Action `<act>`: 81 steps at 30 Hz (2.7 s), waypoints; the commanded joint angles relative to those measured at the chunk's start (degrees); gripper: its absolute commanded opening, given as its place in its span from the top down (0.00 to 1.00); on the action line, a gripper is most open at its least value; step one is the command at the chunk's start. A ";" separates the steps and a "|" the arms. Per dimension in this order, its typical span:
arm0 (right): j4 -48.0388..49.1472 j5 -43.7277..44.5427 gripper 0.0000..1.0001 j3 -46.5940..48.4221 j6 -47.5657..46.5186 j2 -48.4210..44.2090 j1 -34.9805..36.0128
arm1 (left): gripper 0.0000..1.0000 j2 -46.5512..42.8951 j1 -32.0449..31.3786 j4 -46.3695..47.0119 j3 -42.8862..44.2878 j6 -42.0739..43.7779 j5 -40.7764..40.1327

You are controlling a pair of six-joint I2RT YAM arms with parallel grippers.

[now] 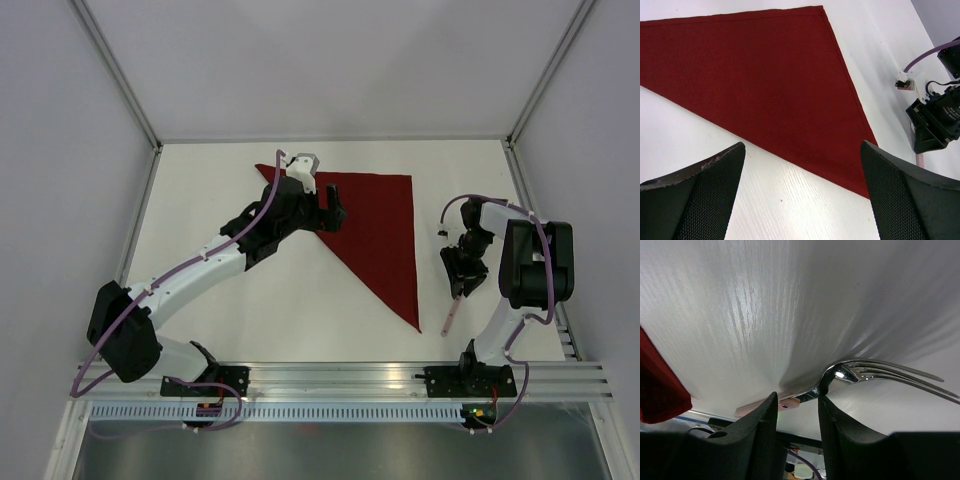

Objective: Fold the napkin, place the utensils inside, and roll it up
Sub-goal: Move the fork to the center of the board, then pick up the fork at the center of the board.

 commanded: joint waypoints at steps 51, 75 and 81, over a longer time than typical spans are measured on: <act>16.63 2.38 0.58 6.21 4.89 -0.24 0.97 | 0.00 -0.49 0.78 -0.53 3.89 1.73 1.67; 9.80 1.06 1.00 23.86 4.10 -4.38 8.61 | 0.00 -7.60 5.52 -11.42 15.13 3.76 -1.06; 6.01 -0.88 0.99 36.50 7.52 4.22 19.68 | 0.00 -10.94 10.27 -14.06 16.81 2.70 -1.24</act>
